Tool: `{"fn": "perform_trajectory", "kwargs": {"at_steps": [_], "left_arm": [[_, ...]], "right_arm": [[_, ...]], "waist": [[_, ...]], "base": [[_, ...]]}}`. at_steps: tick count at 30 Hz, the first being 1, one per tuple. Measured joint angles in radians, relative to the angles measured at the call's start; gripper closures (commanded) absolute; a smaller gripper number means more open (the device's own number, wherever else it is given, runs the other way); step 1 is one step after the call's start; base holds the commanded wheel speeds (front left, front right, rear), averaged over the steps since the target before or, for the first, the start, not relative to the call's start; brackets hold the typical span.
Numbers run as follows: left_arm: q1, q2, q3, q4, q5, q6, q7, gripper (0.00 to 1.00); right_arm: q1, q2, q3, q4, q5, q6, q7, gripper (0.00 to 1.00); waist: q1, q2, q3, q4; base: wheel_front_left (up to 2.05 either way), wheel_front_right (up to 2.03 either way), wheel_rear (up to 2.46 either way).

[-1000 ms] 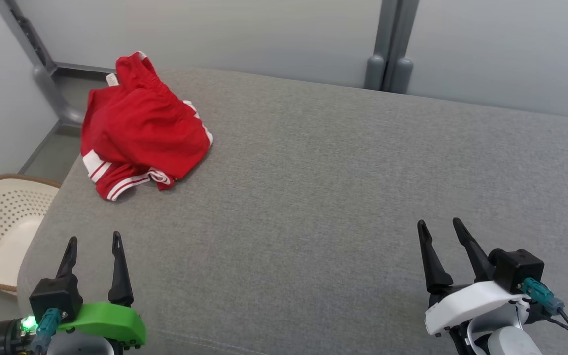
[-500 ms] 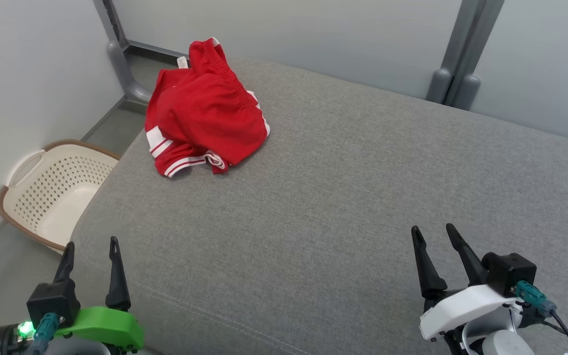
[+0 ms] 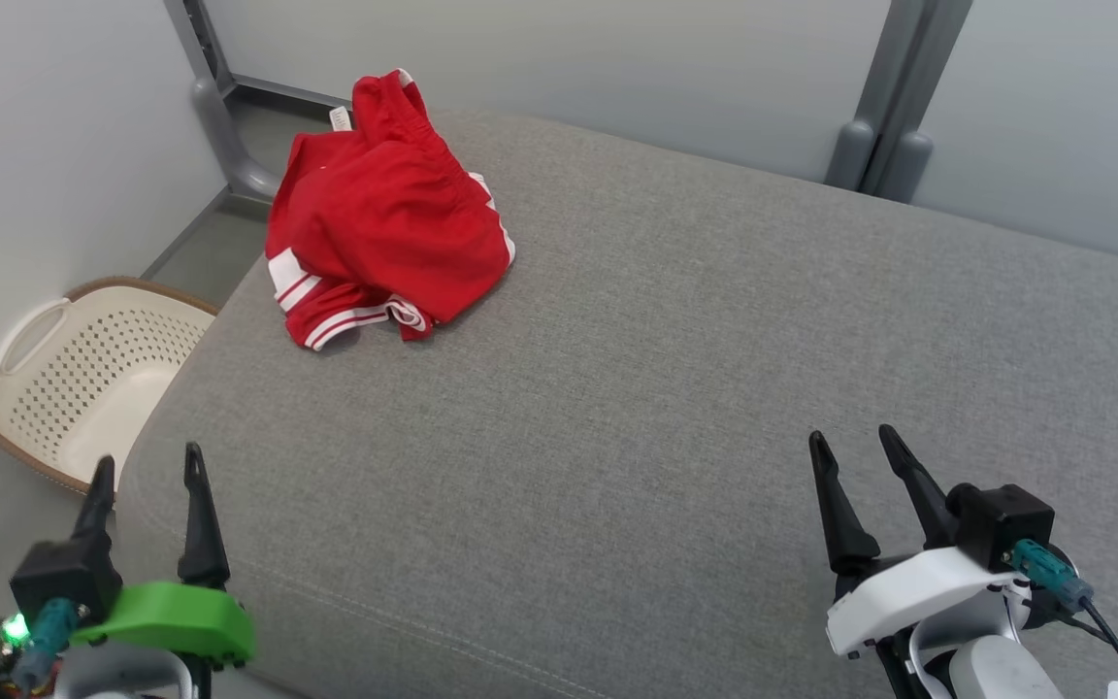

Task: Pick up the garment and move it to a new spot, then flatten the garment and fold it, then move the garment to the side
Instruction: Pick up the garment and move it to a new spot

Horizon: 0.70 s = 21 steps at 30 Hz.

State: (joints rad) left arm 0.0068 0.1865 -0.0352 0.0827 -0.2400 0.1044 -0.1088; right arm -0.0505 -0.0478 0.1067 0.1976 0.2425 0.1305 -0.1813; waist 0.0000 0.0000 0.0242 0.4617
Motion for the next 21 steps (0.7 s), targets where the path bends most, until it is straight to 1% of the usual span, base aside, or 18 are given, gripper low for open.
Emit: {"fn": "perform_trajectory", "kwargs": {"at_steps": [6,10,14,16,18,21], "left_arm": [[-0.156,0.036,0.032,0.028,-0.036,-0.035,-0.022,0.0],[-0.274,0.072,0.065,0.046,-0.061,-0.049,-0.035,0.0],[-0.404,0.112,0.099,0.07,-0.088,-0.067,-0.039,0.0],[-0.48,0.128,0.106,0.081,-0.113,-0.086,-0.037,0.0],[-0.542,0.158,0.109,0.088,-0.109,-0.095,-0.031,0.0],[-0.634,0.188,0.118,0.111,-0.12,-0.111,-0.014,0.0]], "right_arm": [[-0.033,0.0,-0.022,-0.042,-0.053,0.0,0.034,0.0],[-0.063,-0.001,-0.051,-0.088,-0.093,0.0,0.059,0.0],[-0.082,-0.018,-0.102,-0.137,-0.119,0.0,0.072,0.0],[-0.09,-0.021,-0.134,-0.164,-0.128,0.0,0.076,0.0],[-0.099,-0.025,-0.162,-0.188,-0.136,0.0,0.08,0.0],[-0.107,-0.028,-0.193,-0.228,-0.143,0.0,0.084,0.0]], "waist": [[0.0,0.0,0.052,-0.045],[0.0,0.0,0.099,-0.087],[0.0,0.0,0.157,-0.139],[0.0,0.0,0.192,-0.167],[0.0,0.0,0.224,-0.191],[0.0,0.0,0.275,-0.226]], "base": [[0.0,0.0,0.0],[0.0,0.0,0.0],[0.0,0.0,0.0],[0.0,0.0,0.0],[0.0,0.0,0.0],[0.0,0.0,0.0]]}}
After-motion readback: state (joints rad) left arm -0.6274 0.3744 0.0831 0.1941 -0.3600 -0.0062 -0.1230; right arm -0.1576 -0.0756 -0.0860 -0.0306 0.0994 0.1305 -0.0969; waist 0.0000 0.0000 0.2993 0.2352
